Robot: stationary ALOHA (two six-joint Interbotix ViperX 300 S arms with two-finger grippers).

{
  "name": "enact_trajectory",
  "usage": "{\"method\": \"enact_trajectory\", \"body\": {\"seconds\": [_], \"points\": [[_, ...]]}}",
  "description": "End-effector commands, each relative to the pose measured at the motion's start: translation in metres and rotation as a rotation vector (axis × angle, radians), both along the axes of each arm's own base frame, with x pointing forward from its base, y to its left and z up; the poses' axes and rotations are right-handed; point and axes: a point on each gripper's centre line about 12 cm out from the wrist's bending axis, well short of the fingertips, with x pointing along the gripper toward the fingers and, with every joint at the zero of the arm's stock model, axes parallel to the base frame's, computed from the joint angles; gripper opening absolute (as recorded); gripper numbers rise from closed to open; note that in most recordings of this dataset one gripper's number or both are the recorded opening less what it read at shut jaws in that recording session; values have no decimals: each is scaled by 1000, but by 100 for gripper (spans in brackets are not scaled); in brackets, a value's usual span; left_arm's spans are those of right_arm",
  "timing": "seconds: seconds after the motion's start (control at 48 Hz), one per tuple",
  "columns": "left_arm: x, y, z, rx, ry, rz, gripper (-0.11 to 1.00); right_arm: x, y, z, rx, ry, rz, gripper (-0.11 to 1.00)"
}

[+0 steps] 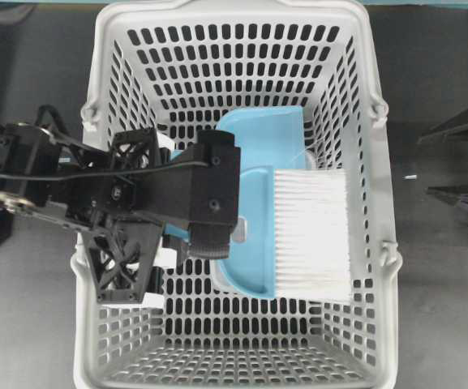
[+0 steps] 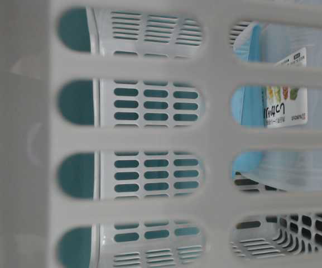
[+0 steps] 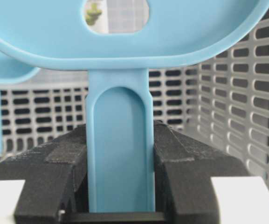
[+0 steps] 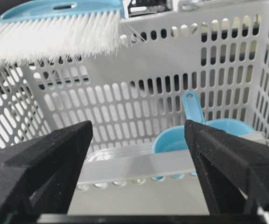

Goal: Pick up the hand brush from the shopping basket with the left arm.

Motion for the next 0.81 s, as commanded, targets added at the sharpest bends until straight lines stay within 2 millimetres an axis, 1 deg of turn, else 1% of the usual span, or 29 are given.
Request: {"method": "enact_trajectory", "body": {"seconds": [0.0, 0.479, 0.791], "points": [[-2, 0, 9, 0, -28, -5, 24, 1, 0, 3, 5, -11, -2, 76], [3, 0, 2, 5, -12, -6, 24, 2, 0, 3, 5, -9, -2, 76], [10, -2, -6, 9, 9, -6, 24, 1, 0, 3, 5, -12, -2, 76]]}}
